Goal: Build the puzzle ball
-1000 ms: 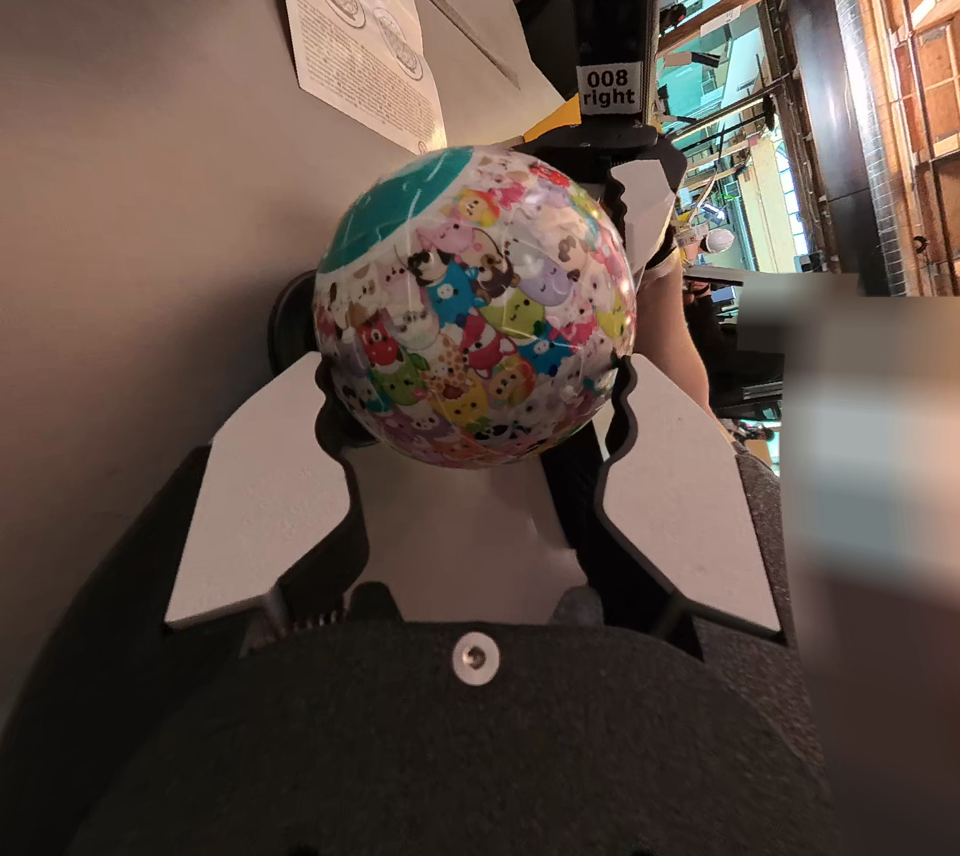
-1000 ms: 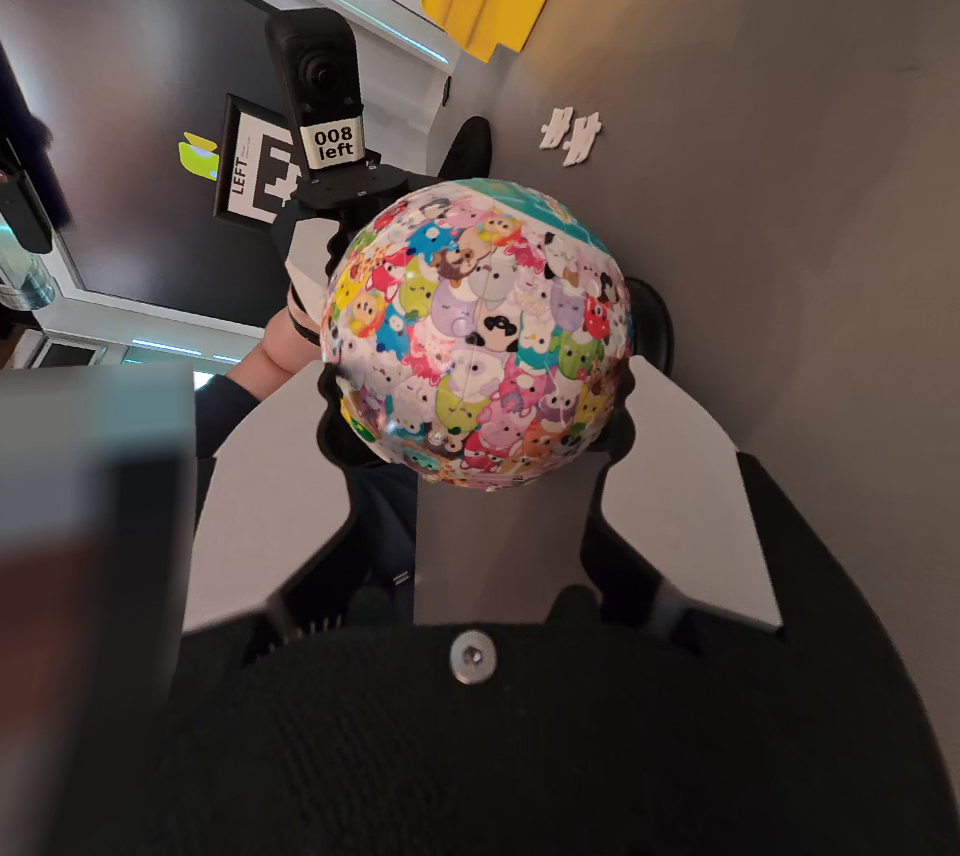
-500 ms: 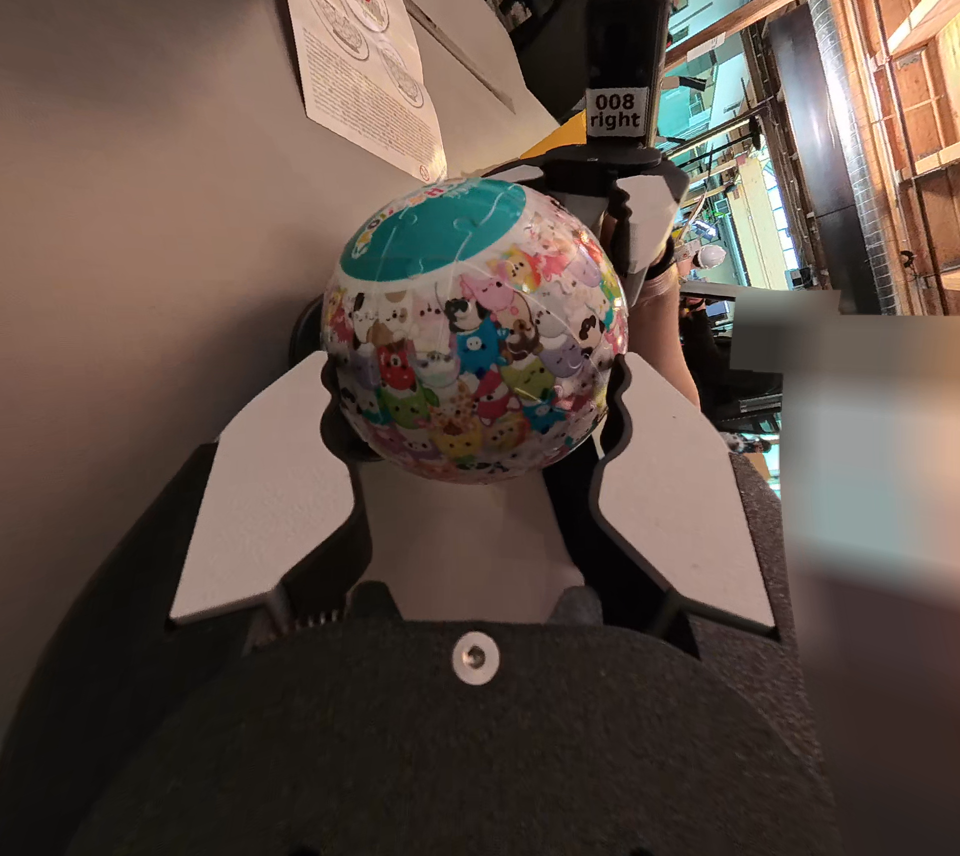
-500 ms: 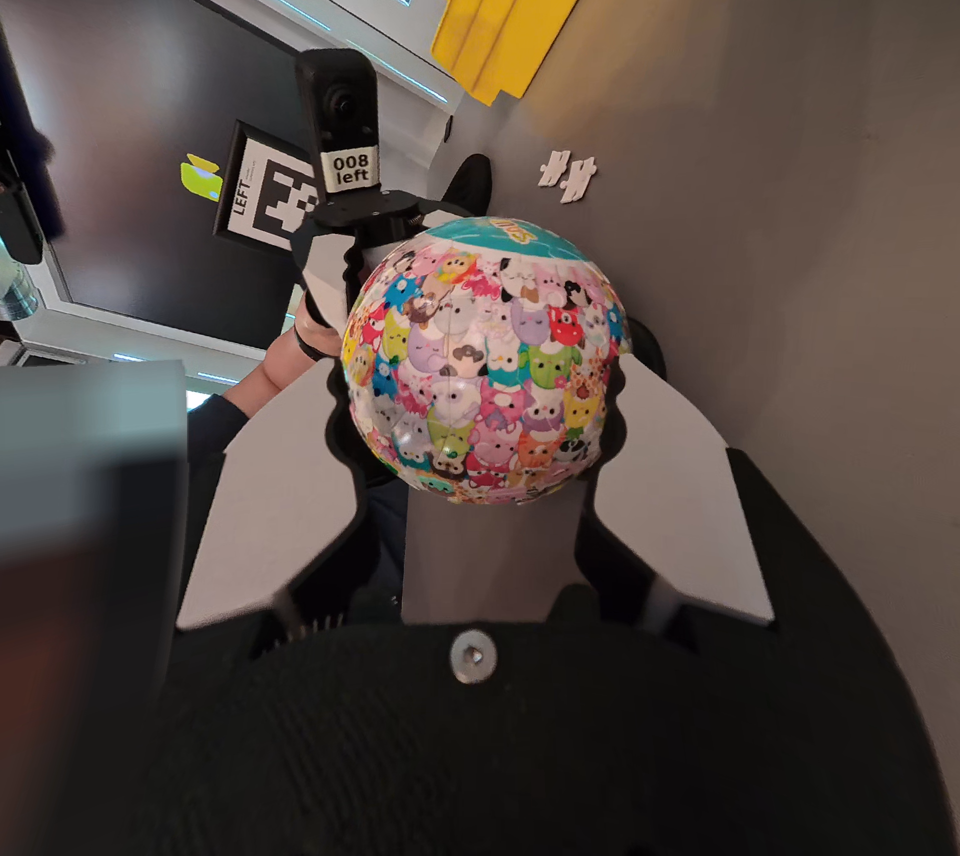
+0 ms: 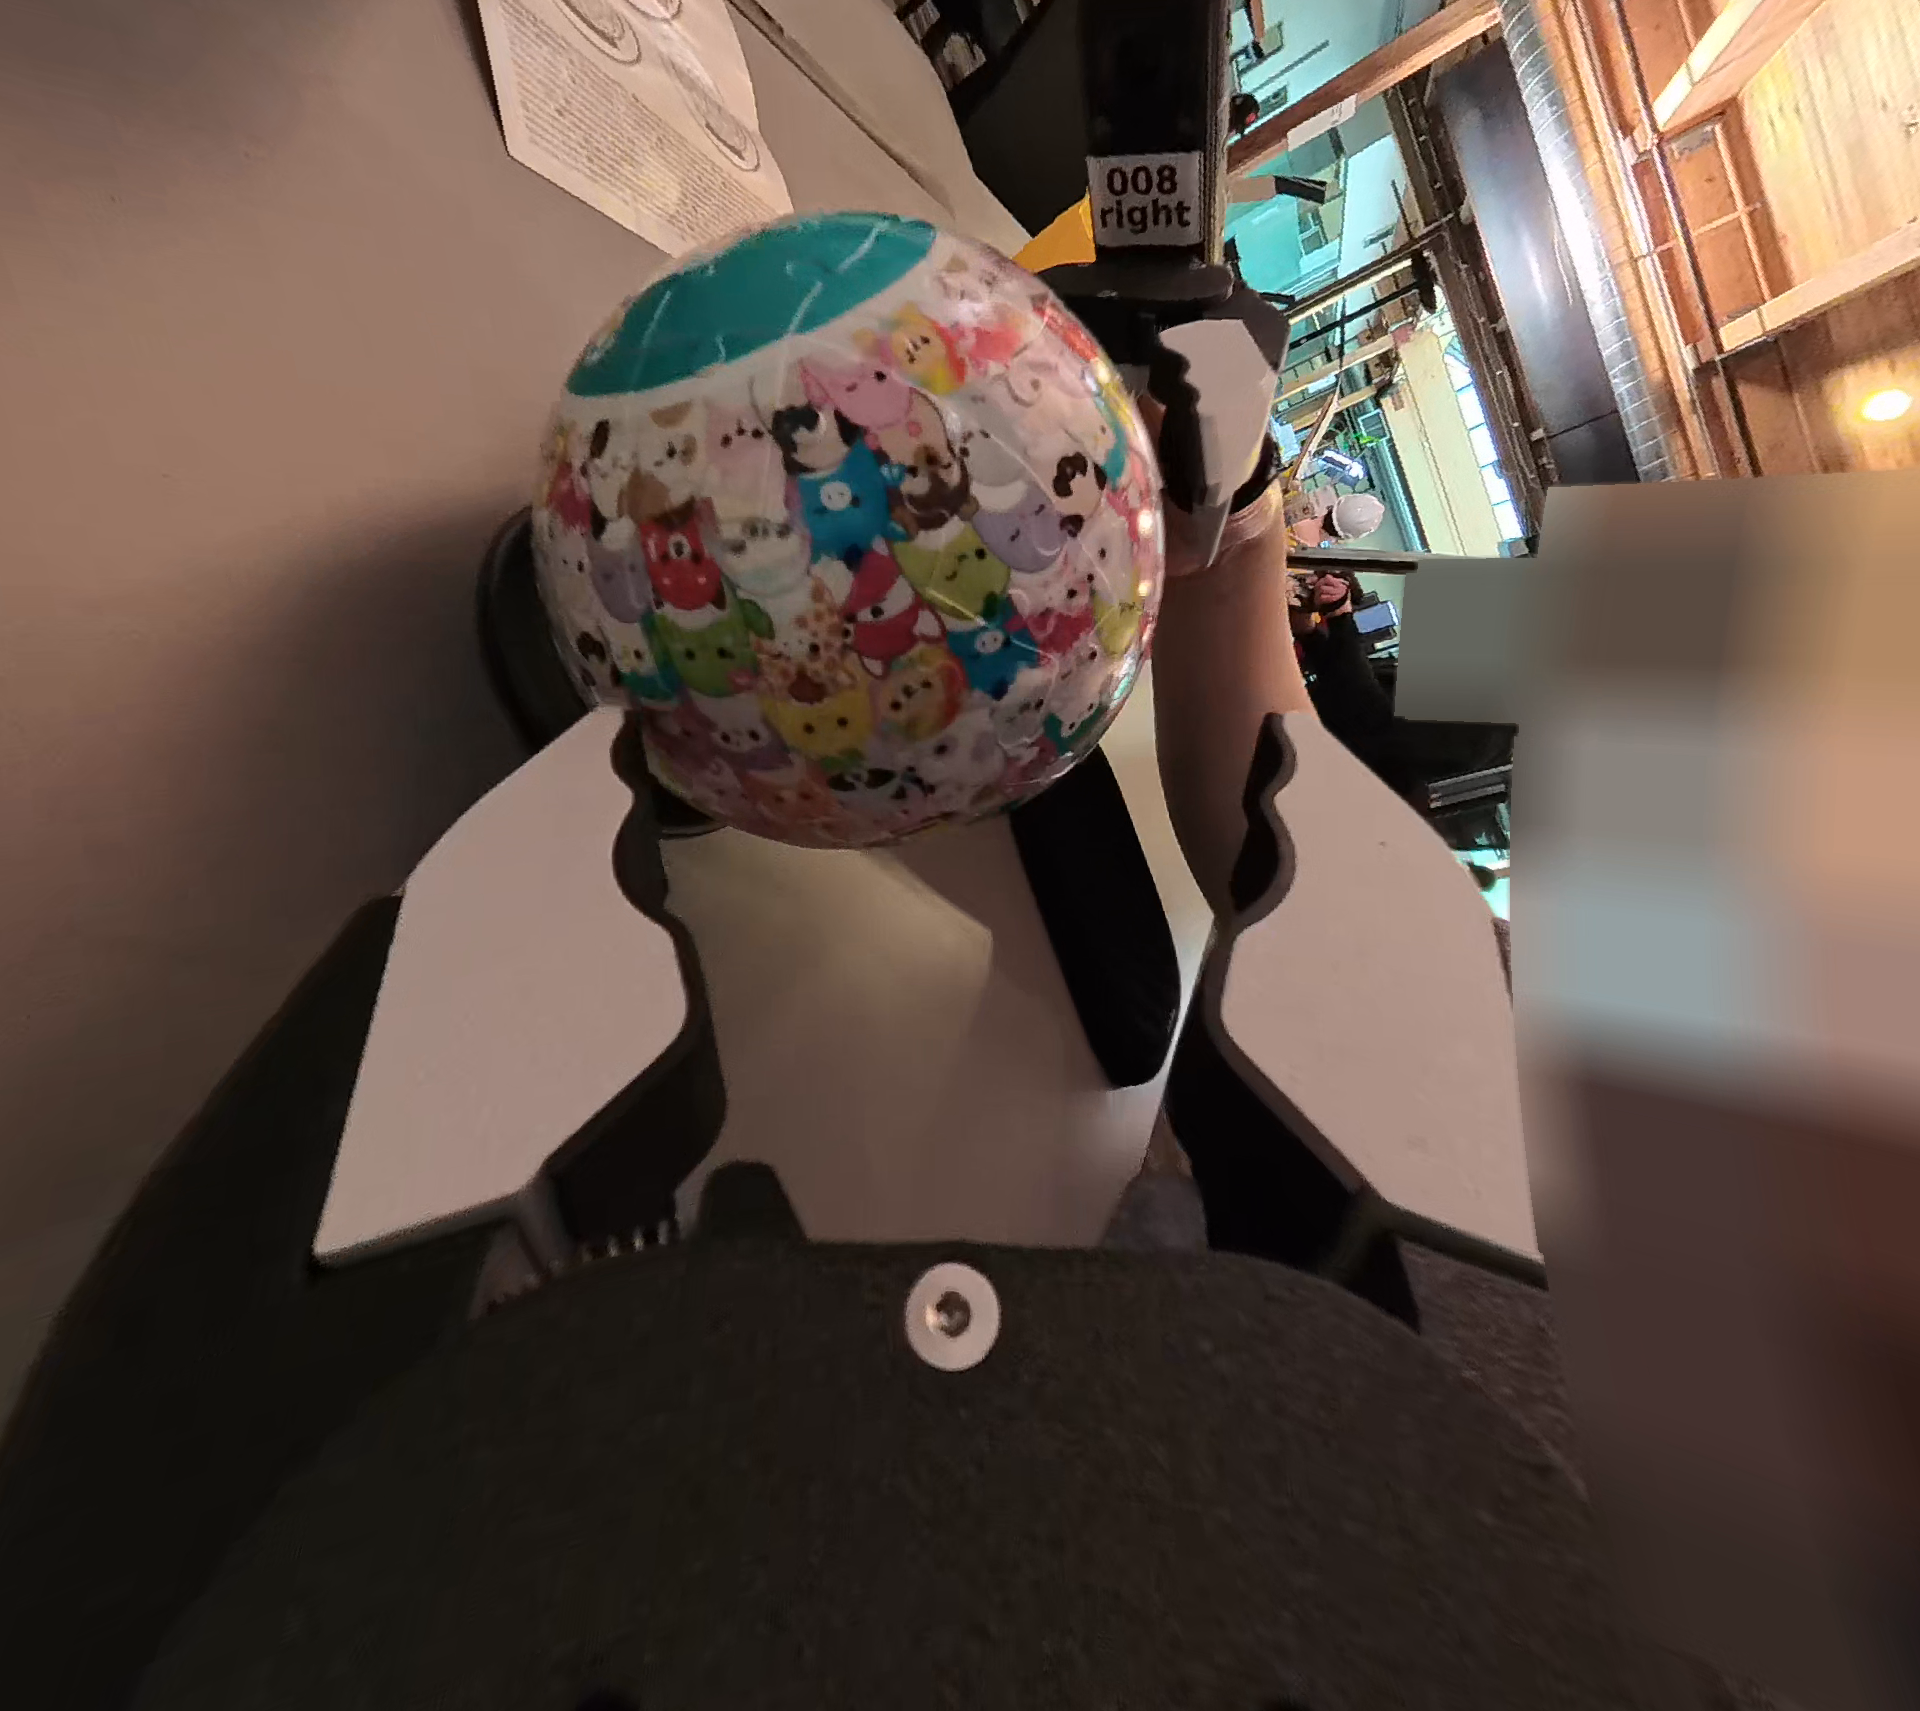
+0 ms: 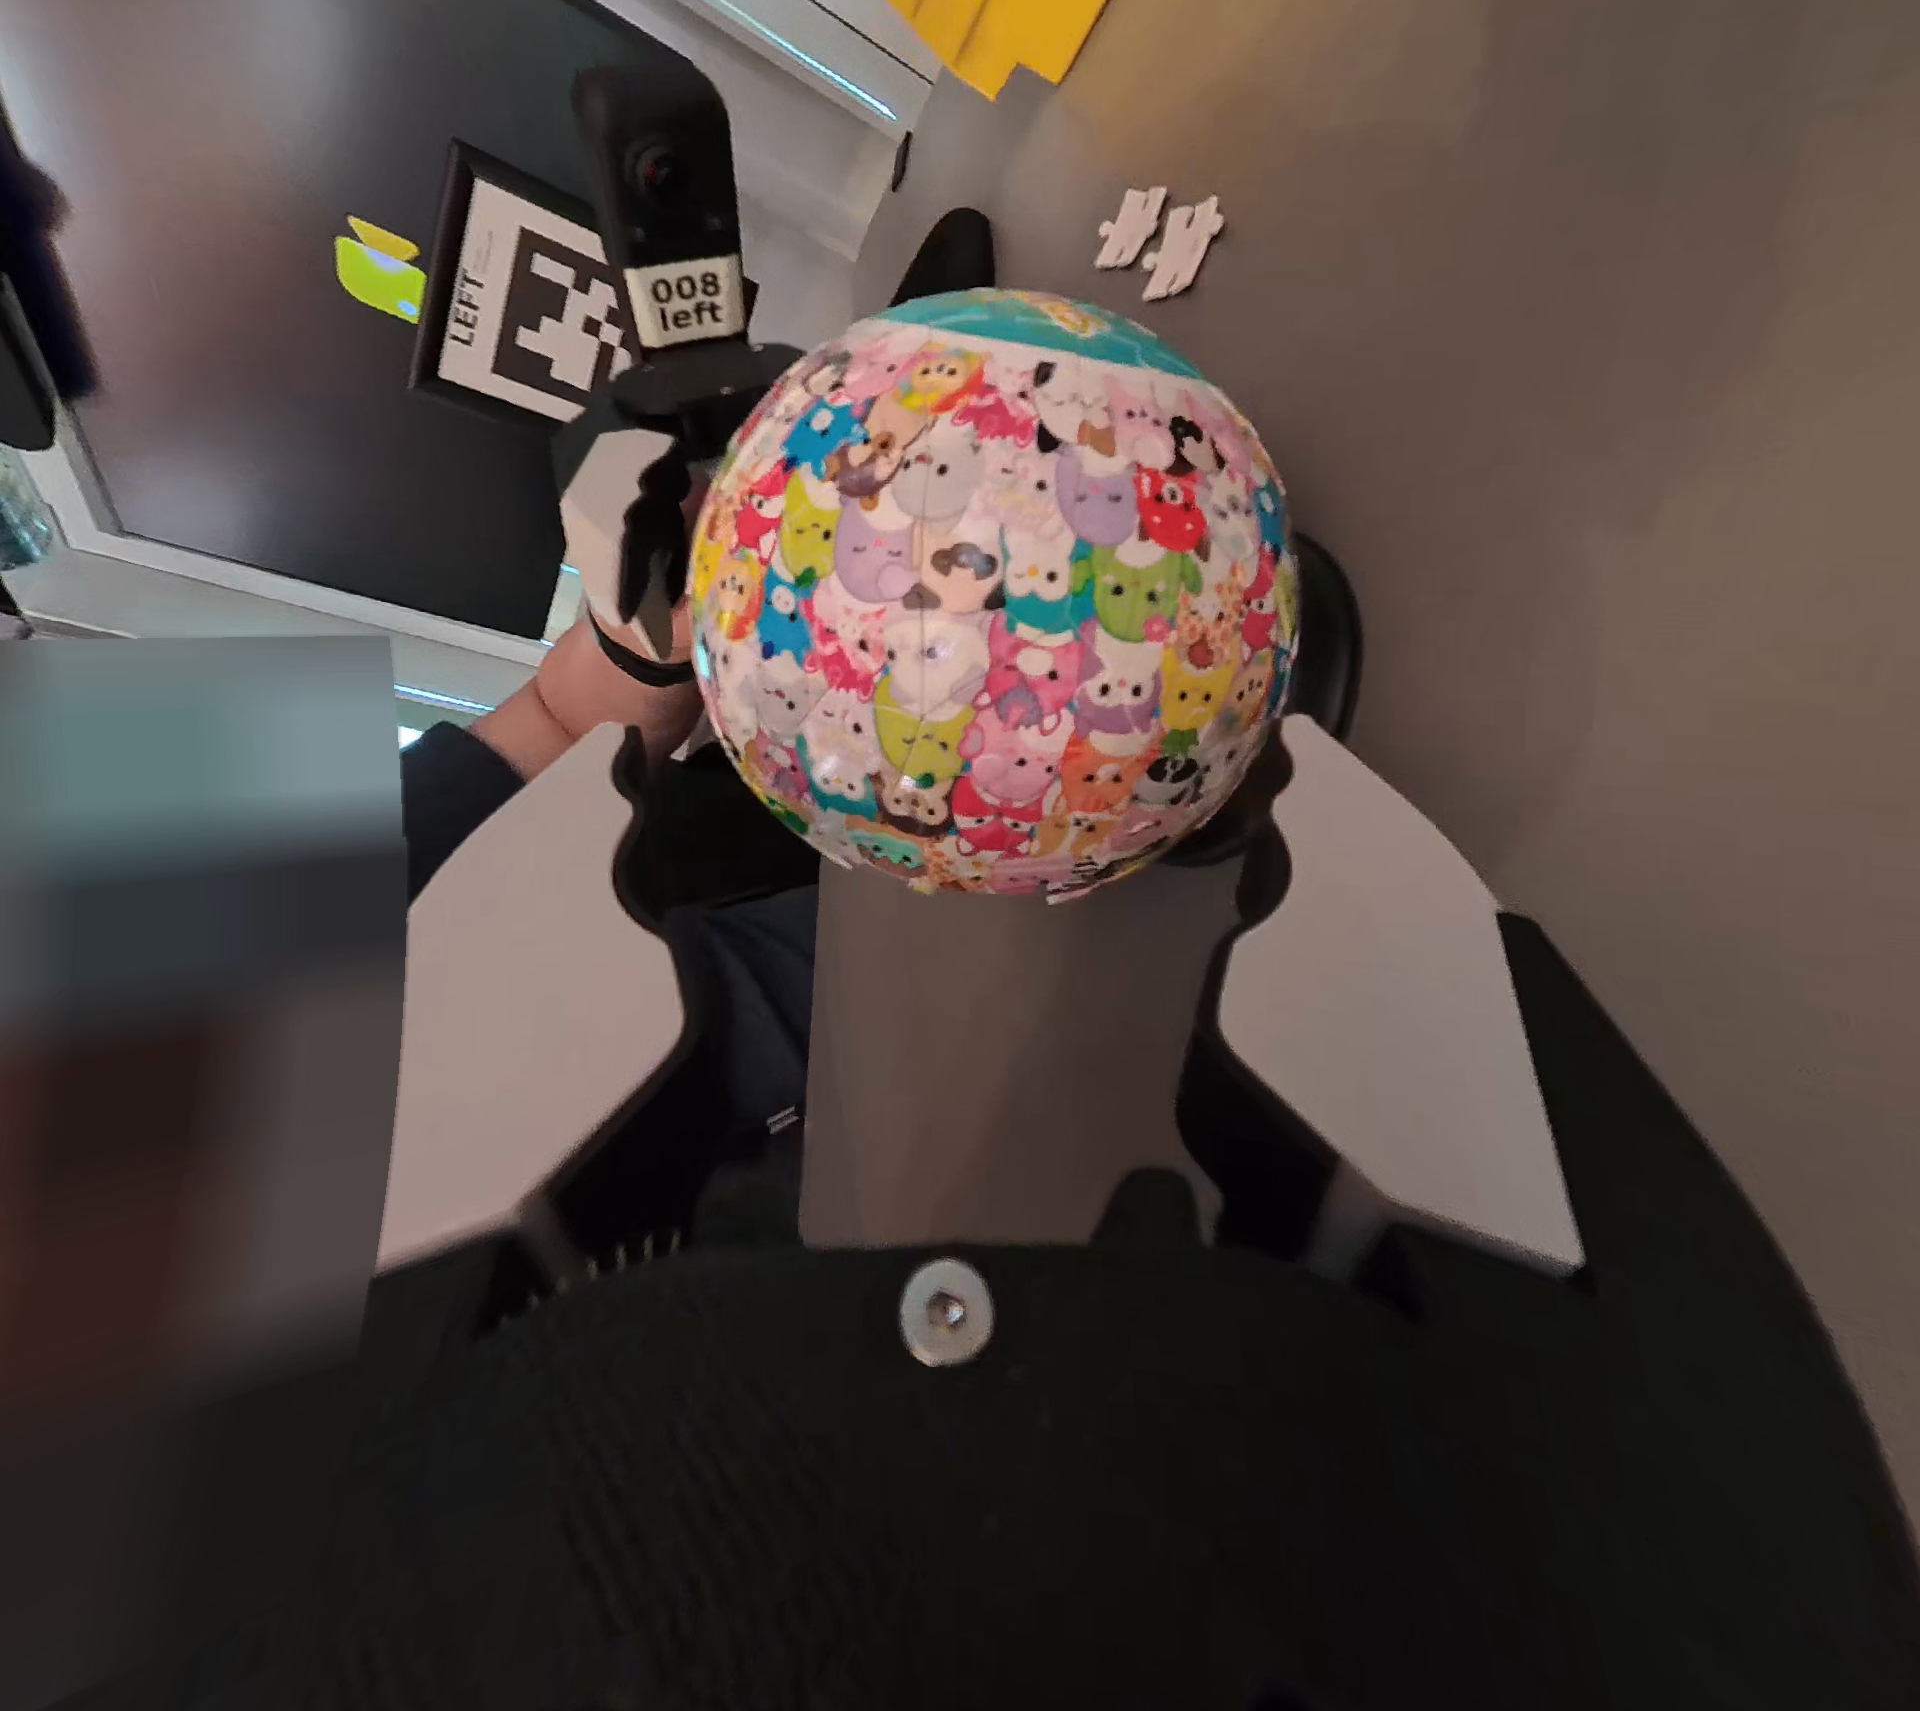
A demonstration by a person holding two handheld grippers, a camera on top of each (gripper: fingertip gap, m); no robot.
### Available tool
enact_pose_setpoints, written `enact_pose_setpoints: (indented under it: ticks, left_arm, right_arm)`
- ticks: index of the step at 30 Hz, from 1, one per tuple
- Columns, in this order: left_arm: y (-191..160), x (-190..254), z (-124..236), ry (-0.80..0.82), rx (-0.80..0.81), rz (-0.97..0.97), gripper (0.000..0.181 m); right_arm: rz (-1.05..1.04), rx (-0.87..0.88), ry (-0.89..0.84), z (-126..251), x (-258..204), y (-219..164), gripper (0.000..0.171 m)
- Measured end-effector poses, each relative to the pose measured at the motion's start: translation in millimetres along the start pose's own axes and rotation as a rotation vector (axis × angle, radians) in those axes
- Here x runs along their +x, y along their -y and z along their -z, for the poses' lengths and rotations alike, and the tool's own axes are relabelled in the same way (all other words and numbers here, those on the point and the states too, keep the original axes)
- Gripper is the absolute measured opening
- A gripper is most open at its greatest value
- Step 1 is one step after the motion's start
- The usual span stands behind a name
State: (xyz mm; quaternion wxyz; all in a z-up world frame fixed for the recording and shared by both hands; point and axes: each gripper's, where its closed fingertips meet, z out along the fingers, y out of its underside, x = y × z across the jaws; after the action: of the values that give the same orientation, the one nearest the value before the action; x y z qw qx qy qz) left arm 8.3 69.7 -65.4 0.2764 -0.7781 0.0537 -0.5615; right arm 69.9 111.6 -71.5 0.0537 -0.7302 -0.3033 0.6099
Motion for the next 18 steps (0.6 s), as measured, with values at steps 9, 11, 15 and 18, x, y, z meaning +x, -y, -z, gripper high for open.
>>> enact_pose_setpoints:
  ticks: [9,11,15,18]
  left_arm:
    - [-10.1,-9.8,-9.0,0.038,-0.048,0.021,0.107]
    - [-11.2,-10.5,-11.7,0.042,-0.057,0.022,0.106]
    - [-10.0,-12.8,-13.3,0.056,-0.061,0.025,0.104]
    - [-10.9,-13.9,-13.9,0.063,-0.066,0.027,0.103]
  right_arm:
    - [-0.006,-0.048,-0.036,-12.3,6.4,-4.1,0.107]
    - [-0.007,-0.044,-0.038,-13.3,6.7,-2.9,0.107]
    - [-0.003,-0.054,-0.058,-14.0,6.6,-2.8,0.107]
    - [0.014,-0.055,-0.079,-14.4,5.4,-2.4,0.107]
